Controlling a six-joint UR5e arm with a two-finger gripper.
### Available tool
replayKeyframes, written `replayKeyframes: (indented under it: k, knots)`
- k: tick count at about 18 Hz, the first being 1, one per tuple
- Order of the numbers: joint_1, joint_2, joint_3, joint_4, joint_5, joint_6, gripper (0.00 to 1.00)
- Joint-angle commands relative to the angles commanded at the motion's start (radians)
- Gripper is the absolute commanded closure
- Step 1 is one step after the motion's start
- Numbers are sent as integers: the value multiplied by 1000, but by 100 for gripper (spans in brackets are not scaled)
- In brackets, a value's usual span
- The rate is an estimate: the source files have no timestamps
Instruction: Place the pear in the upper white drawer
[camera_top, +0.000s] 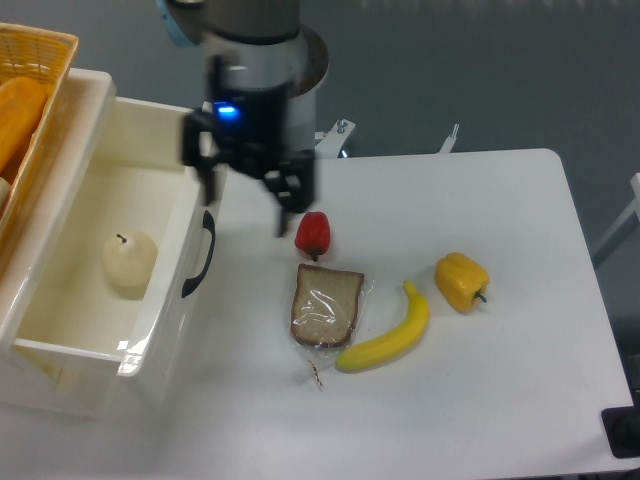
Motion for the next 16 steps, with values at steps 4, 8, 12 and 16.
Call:
replayKeyframes:
  k: [4,8,12,16]
  knots:
    - [81,-48,-11,-8,27,9,0]
    - [94,-90,-72,-6,211,93,0]
    - [115,-192,-84,0,262,161,0]
    - [146,-294,-74,27,261,287,0]
